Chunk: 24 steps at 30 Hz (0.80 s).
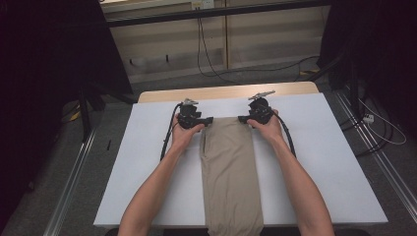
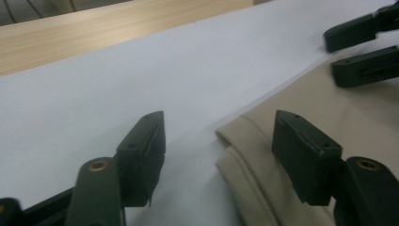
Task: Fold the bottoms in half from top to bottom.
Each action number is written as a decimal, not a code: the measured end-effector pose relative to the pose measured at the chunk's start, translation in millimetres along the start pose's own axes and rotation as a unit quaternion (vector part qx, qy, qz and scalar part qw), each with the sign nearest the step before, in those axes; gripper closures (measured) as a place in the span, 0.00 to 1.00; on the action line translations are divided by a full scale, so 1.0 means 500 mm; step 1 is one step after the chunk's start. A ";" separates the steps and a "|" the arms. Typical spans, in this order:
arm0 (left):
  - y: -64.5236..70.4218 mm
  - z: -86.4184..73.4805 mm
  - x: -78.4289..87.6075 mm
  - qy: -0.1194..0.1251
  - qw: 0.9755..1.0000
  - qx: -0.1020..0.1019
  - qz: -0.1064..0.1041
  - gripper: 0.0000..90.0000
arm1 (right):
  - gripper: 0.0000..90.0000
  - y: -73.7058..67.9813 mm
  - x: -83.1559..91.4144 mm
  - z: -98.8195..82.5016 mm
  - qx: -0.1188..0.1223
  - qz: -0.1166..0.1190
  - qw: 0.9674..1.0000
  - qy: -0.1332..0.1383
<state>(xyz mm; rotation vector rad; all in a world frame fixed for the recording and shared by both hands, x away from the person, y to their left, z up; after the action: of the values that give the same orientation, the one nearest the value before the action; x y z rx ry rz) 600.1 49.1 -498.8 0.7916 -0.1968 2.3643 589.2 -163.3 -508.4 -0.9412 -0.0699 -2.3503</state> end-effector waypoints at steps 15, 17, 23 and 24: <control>0.032 -0.017 -0.014 -0.034 0.999 -0.001 -0.040 0.82 | 0.92 -0.034 -0.001 -0.007 0.002 0.021 1.000 -0.001; 0.035 -0.019 -0.012 -0.037 0.998 0.023 -0.054 0.94 | 0.95 -0.035 0.000 -0.007 -0.003 0.023 1.000 -0.001; 0.036 -0.020 -0.007 -0.040 0.997 0.052 -0.050 0.97 | 0.96 -0.037 0.003 -0.003 -0.018 0.017 1.000 0.004; 0.035 -0.019 -0.007 -0.040 0.997 0.053 -0.047 0.97 | 0.97 -0.039 0.006 0.001 -0.021 0.019 1.000 0.008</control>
<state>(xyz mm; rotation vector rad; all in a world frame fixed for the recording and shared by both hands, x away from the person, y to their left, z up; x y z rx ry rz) 587.1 36.5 -507.5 0.9258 -0.0653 2.2715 577.1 -149.0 -503.0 -0.9359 0.0029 -2.3315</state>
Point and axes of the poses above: each handheld gripper's, and its own axes: x roughly backward along the jaws, z roughly out of its top, y roughly to its right, the point moved 7 cm from there along -x, roughly forward along the jaws, and after that the axes turned 6 degrees about z, right-handed, at the moved point
